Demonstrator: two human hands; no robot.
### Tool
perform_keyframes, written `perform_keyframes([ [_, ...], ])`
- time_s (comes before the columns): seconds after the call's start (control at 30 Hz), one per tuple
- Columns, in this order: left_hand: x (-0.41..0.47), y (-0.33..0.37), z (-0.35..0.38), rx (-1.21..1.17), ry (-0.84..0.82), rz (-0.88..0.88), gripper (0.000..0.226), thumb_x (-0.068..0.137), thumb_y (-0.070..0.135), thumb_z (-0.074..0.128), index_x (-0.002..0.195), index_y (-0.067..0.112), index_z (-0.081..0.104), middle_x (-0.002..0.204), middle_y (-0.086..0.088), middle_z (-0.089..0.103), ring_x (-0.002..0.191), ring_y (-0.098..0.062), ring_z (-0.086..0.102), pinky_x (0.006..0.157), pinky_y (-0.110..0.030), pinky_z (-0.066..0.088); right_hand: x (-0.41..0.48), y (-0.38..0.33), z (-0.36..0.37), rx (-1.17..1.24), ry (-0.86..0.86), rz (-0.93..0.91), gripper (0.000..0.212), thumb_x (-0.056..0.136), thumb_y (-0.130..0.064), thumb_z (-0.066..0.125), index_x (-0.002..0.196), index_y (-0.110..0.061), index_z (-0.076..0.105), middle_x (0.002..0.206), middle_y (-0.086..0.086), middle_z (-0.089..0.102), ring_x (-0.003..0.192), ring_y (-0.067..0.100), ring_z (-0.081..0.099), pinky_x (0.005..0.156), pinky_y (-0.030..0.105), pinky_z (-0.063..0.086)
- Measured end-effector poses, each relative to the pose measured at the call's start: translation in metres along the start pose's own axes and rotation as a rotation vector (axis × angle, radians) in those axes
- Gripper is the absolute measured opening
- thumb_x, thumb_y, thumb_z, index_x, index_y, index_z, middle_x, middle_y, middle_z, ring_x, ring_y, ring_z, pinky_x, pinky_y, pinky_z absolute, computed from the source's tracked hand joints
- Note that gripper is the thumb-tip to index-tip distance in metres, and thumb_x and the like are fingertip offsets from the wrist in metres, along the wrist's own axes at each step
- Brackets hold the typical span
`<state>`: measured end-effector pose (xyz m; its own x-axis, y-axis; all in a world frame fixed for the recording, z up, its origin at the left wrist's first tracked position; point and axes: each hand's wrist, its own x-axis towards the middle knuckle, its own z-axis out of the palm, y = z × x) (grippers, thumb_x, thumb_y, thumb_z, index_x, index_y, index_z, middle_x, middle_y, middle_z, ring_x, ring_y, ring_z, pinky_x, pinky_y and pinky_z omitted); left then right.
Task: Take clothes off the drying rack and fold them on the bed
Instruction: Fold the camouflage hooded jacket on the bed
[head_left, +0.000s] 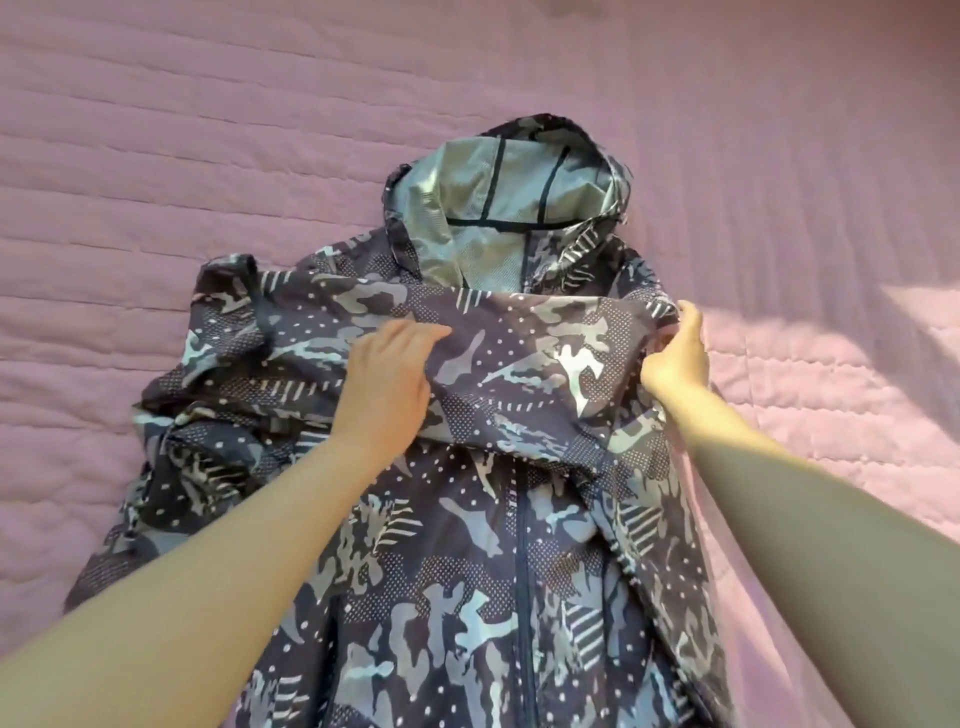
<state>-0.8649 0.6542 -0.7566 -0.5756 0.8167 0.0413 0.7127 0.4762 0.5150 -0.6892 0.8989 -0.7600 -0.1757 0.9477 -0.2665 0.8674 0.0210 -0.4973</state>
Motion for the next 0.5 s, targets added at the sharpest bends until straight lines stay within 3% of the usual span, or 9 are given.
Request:
perform_keyframes([
  [0.07,0.019,0.02,0.017,-0.143,-0.041,-0.004,0.049,0.094,0.0,0.045,0.139,0.021,0.046,0.134,0.0,0.055,0.121,-0.022,0.049,0.098,-0.039,0.042,0.018,0.004,-0.003,0.0,-0.032,-0.063,0.078,0.085,0.005,0.041,0.145,-0.041,0.021,0.115,0.002,0.054,0.095,0.026,0.056,0.076,0.035,0.045],
  [0.13,0.044,0.035,0.027,-0.258,-0.081,-0.056,0.051,0.099,0.008,0.042,0.144,0.031,0.036,0.141,0.003,0.049,0.115,-0.023,0.054,0.092,-0.041,0.048,0.034,0.007,-0.009,-0.089,-0.127,-0.227,0.079,0.084,0.009,0.044,0.145,-0.038,0.029,0.116,0.0,0.055,0.096,0.022,0.056,0.075,0.027,0.041],
  [0.23,0.082,0.04,0.036,-0.361,-0.325,-0.234,0.07,0.099,0.015,0.048,0.149,0.045,0.008,0.158,-0.002,0.025,0.106,-0.029,0.063,0.091,-0.045,0.052,0.061,0.011,-0.02,-0.314,-0.262,-0.398,0.078,0.08,0.012,0.044,0.144,-0.033,0.038,0.122,0.012,0.054,0.105,0.031,0.057,0.08,0.027,0.04],
  [0.3,0.097,0.034,0.036,-0.312,-0.478,-0.275,0.079,0.097,0.016,0.053,0.149,0.044,0.002,0.158,-0.006,0.02,0.104,-0.031,0.064,0.09,-0.048,0.054,0.081,0.012,-0.026,-0.389,-0.333,-0.46,0.076,0.08,0.013,0.045,0.139,-0.035,0.044,0.116,0.015,0.05,0.094,0.032,0.056,0.077,0.029,0.042],
  [0.37,0.102,0.027,0.029,-0.161,-0.484,-0.279,0.067,0.095,0.02,0.058,0.15,0.028,0.02,0.15,-0.013,0.033,0.115,-0.033,0.057,0.098,-0.045,0.048,0.097,0.007,-0.031,-0.428,-0.372,-0.49,0.052,0.086,0.004,0.054,0.122,-0.034,0.057,0.108,0.014,0.048,0.085,0.027,0.053,0.08,0.028,0.043],
  [0.43,0.102,0.019,0.024,-0.107,-0.365,-0.321,0.037,0.096,0.024,0.056,0.13,0.01,0.051,0.124,-0.016,0.055,0.105,-0.032,0.061,0.093,-0.042,0.049,0.104,0.0,-0.039,-0.523,-0.378,-0.484,0.014,0.093,-0.023,0.059,0.103,-0.031,0.064,0.104,0.014,0.045,0.095,0.032,0.053,0.091,0.033,0.044],
  [0.47,0.1,0.016,0.021,-0.116,-0.291,-0.353,0.028,0.097,0.026,0.054,0.116,0.006,0.06,0.11,-0.016,0.061,0.097,-0.032,0.062,0.089,-0.041,0.05,0.105,-0.005,-0.042,-0.57,-0.371,-0.465,0.013,0.094,-0.038,0.055,0.096,-0.029,0.064,0.103,0.014,0.043,0.102,0.035,0.052,0.095,0.038,0.044],
  [0.5,0.099,0.015,0.018,-0.119,-0.215,-0.377,0.026,0.099,0.028,0.052,0.106,0.005,0.063,0.104,-0.016,0.062,0.091,-0.032,0.062,0.086,-0.039,0.05,0.106,-0.008,-0.045,-0.604,-0.326,-0.43,0.026,0.094,-0.048,0.051,0.094,-0.026,0.064,0.105,0.015,0.042,0.106,0.038,0.051,0.094,0.042,0.044],
])
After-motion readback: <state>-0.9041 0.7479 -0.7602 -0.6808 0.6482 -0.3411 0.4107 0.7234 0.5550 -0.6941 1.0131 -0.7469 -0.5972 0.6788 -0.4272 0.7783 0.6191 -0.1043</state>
